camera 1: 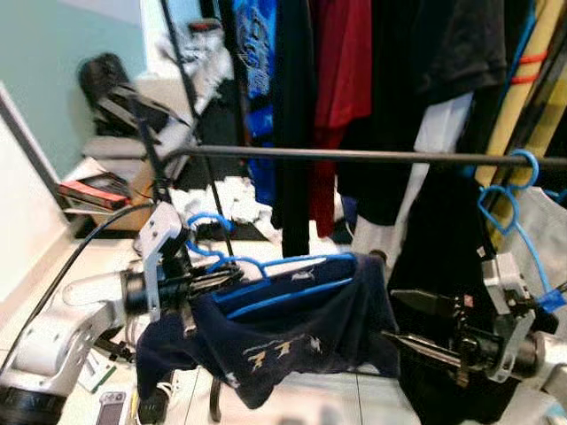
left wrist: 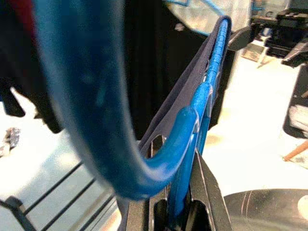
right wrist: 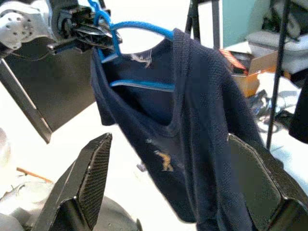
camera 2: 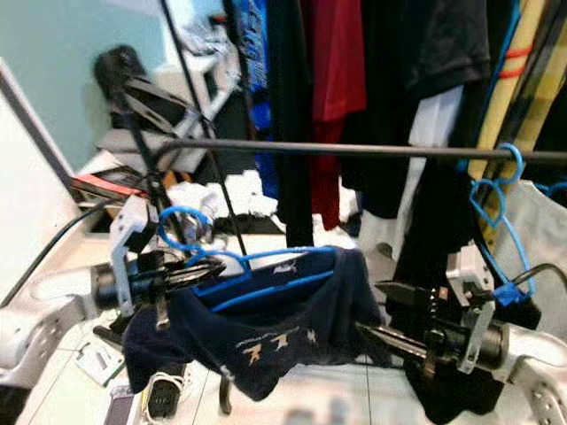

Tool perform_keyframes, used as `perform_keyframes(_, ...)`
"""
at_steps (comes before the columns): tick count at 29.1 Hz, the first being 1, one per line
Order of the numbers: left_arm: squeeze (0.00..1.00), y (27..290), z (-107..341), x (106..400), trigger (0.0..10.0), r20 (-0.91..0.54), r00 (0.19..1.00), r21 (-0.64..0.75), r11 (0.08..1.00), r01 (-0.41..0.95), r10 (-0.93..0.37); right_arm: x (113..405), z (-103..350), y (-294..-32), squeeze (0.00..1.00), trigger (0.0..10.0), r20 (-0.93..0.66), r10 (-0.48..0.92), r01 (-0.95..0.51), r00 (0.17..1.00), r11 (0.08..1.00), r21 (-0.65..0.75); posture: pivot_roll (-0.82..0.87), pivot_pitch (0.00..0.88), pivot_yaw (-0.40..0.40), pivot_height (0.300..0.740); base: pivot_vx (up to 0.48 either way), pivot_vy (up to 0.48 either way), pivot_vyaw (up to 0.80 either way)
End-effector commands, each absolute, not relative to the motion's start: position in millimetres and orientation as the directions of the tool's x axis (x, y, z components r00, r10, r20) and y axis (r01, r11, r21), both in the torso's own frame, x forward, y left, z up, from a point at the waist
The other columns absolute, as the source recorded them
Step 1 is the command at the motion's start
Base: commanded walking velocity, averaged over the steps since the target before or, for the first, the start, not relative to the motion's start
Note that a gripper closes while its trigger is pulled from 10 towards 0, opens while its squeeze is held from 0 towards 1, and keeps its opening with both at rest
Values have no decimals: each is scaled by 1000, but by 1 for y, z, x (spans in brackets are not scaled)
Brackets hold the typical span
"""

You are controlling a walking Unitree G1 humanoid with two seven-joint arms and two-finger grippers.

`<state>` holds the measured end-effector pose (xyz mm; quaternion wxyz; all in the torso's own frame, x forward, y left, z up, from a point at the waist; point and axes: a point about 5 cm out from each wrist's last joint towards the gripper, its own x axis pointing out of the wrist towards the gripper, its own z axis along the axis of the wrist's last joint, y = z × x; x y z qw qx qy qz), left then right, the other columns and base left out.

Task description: Hang hanger

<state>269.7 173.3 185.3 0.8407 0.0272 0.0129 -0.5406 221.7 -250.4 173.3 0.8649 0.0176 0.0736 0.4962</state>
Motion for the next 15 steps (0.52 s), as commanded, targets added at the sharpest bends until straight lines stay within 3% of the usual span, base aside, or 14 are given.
perform_keyframes(1, 0, 173, 197, 269, 10000, -16, 396, 58, 394, 917, -918, 222, 178, -248, 0, 10000, -115, 863, -860, 492, 502, 89, -126, 0, 70, 740, -379, 0, 0)
perform_keyframes(4, 0, 166, 210, 267, 10000, 20, 348, 79, 349, 934, -937, 233, 176, -248, 0, 10000, -143, 833, -836, 535, 546, 50, -120, 0, 61, 740, -376, 0, 0)
perform_keyframes(13, 0, 162, 225, 267, 10000, 83, 317, 105, 324, 940, -945, 238, 176, -245, 0, 10000, -164, 826, -833, 539, 551, 39, -118, 0, 65, 740, -356, 0, 0)
perform_keyframes(15, 0, 160, 228, 267, 10000, 100, 309, 108, 319, 942, -946, 240, 176, -245, 0, 10000, -165, 821, -828, 546, 559, 38, -118, 0, 65, 740, 0, 0, 0)
